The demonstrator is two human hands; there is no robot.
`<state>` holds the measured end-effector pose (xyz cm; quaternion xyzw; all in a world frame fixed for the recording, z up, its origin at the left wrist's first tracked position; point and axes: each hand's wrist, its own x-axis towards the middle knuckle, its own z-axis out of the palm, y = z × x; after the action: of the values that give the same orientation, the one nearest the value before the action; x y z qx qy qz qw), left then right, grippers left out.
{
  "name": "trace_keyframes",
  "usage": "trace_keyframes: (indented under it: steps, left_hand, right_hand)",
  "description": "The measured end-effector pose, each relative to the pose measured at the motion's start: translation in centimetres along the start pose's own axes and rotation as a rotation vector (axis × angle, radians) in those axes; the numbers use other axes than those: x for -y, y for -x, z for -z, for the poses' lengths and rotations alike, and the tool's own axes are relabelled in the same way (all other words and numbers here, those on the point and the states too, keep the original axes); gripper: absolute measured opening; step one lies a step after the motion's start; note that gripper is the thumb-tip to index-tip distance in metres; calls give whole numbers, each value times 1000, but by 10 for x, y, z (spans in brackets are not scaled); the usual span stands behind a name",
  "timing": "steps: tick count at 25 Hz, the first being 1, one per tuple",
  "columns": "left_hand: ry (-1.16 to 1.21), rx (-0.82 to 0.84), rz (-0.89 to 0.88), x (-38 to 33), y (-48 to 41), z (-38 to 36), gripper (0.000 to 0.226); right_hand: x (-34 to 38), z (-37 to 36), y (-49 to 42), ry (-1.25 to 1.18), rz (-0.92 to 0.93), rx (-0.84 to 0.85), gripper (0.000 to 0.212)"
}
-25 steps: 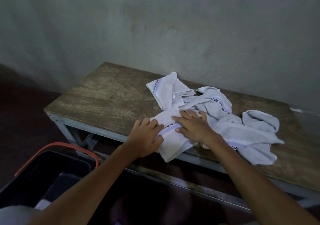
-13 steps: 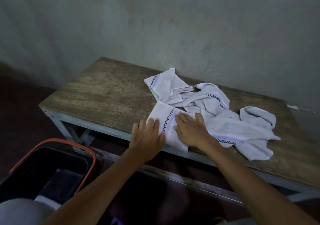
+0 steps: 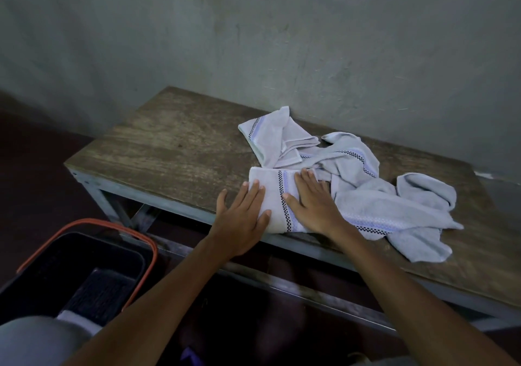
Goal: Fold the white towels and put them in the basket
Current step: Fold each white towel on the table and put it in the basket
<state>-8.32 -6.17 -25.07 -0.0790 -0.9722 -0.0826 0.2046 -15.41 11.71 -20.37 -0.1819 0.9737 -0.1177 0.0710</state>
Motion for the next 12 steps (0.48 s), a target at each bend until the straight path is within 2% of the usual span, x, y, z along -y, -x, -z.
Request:
trace_keyframes:
  steps: [2, 4, 5, 7, 10, 12]
  left_hand:
    - [57, -35, 30, 4, 2, 1, 54]
    - [171, -92, 201, 7, 11, 8, 50]
    - [221, -128, 331, 8, 19, 13, 49]
    - [351, -226, 507, 3, 38, 15, 42]
    - [963, -204, 585, -22, 57, 16, 31]
    - [1182, -145, 583, -31, 60, 13, 31]
  right_hand:
    - [0, 2, -3, 113, 6, -30, 66]
    - [13, 1, -1, 216, 54, -109, 60]
    - [22, 0, 0, 190, 88, -116, 58]
    - [35, -5, 3, 65, 122, -21, 59]
    - [36, -10, -2, 34, 105, 67, 61]
    - [35, -10, -6, 39, 93, 68, 60]
